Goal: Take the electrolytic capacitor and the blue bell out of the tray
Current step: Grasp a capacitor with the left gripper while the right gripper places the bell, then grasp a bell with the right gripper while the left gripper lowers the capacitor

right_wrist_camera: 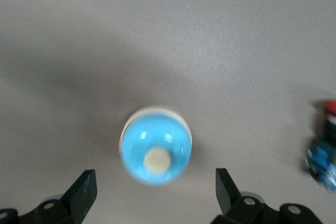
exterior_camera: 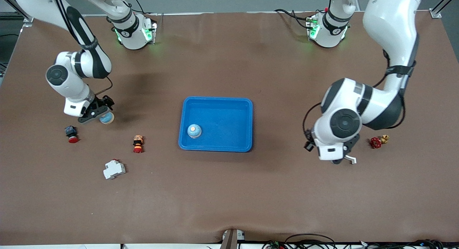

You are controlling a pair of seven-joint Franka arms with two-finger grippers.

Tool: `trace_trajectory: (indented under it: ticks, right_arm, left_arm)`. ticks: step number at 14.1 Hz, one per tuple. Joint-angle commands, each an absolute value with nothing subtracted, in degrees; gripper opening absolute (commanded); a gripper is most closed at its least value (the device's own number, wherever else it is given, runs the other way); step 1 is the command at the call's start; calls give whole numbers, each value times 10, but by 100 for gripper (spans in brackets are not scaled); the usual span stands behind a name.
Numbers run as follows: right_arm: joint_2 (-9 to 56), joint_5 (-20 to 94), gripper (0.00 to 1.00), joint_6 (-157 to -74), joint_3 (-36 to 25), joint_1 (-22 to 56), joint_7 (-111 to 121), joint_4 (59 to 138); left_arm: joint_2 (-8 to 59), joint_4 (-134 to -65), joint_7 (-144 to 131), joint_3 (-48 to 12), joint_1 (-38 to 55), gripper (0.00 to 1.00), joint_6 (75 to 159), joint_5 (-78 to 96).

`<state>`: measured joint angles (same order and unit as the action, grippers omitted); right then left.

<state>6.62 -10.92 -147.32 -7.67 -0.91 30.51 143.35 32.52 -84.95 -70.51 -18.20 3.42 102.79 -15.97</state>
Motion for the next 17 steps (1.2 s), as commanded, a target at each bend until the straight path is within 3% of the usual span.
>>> trace_trajectory:
  ticks: [1, 4, 10, 13, 17]
  right_arm:
    - [-37, -13, 100, -1281, -62, 31, 233, 1386]
    - [-36, 41, 100, -1162, -53, 68, 134, 1308]
    - [-32, 41, 100, -1170, -49, 284, -301, 1242]
    - [31, 41, 100, -1213, -49, 344, -384, 1180]
    - [181, 44, 100, -1218, -48, 366, -411, 1032]
  left_arm:
    - [298, -903, -651, -188, 2, 0, 1038, -215]
    - [301, -927, -560, -187, -51, 0, 1078, -220]
    - [302, -994, -479, -187, -104, 0, 1167, -287]
    - [309, -1014, -433, -187, -137, 0, 1213, -294]
    - [323, -1060, -426, -187, -158, 0, 1302, -294]
